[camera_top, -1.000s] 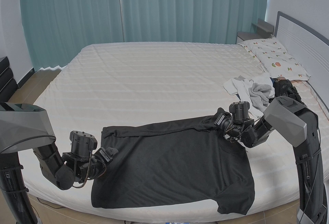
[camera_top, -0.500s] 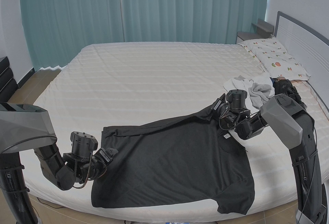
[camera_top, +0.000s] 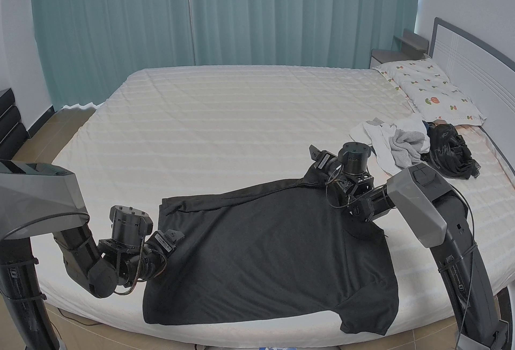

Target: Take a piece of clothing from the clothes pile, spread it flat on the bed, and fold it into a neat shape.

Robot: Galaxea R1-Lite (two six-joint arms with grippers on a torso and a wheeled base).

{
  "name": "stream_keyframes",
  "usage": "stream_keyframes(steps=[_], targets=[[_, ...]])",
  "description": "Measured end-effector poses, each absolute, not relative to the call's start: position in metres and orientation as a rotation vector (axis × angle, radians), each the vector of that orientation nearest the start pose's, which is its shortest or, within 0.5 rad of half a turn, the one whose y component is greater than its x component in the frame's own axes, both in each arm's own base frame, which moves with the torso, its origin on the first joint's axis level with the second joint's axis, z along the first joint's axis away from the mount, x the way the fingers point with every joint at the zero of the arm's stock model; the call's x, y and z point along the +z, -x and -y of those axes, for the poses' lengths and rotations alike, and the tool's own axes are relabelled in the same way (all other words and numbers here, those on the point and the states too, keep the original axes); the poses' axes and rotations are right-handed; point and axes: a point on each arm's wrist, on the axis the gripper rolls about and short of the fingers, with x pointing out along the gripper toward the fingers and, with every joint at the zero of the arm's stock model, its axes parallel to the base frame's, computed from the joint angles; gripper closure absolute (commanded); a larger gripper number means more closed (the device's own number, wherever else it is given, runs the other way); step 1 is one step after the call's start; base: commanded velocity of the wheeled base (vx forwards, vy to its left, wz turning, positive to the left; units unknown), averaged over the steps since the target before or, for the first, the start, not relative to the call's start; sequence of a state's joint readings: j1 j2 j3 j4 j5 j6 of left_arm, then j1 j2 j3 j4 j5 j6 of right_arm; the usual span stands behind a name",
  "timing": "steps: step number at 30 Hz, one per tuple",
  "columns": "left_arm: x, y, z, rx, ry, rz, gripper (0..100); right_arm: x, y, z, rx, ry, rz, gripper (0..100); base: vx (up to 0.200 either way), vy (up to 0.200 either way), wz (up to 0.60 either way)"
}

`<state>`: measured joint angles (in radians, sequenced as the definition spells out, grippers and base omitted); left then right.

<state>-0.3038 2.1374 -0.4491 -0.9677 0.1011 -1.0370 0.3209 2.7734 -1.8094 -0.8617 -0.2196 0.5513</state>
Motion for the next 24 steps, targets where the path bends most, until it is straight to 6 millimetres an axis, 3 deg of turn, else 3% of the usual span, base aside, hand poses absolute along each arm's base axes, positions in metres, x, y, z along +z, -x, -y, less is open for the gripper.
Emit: stream_keyframes(steps=[8,13,18,24], targets=[[0.007,-0.284,0.084,0.189,0.847,-0.705,0,-0.015,-0.505,-0.144,0.044,-0.52,-0.176,0,0.0,0.0,0.0],[0.016,-0.297,0.078,0.195,0.839,-0.643,0,-0.023,-0.482,-0.127,0.047,-0.515,-0.235,0,0.0,0.0,0.0],[0.026,-0.328,0.068,0.188,0.797,-0.543,0,-0.027,-0.458,-0.111,0.04,-0.511,-0.282,0,0.0,0.0,0.0],[0.026,-0.37,0.061,0.204,0.762,-0.505,0,-0.021,-0.445,-0.103,0.034,-0.513,-0.291,0,0.0,0.0,0.0]])
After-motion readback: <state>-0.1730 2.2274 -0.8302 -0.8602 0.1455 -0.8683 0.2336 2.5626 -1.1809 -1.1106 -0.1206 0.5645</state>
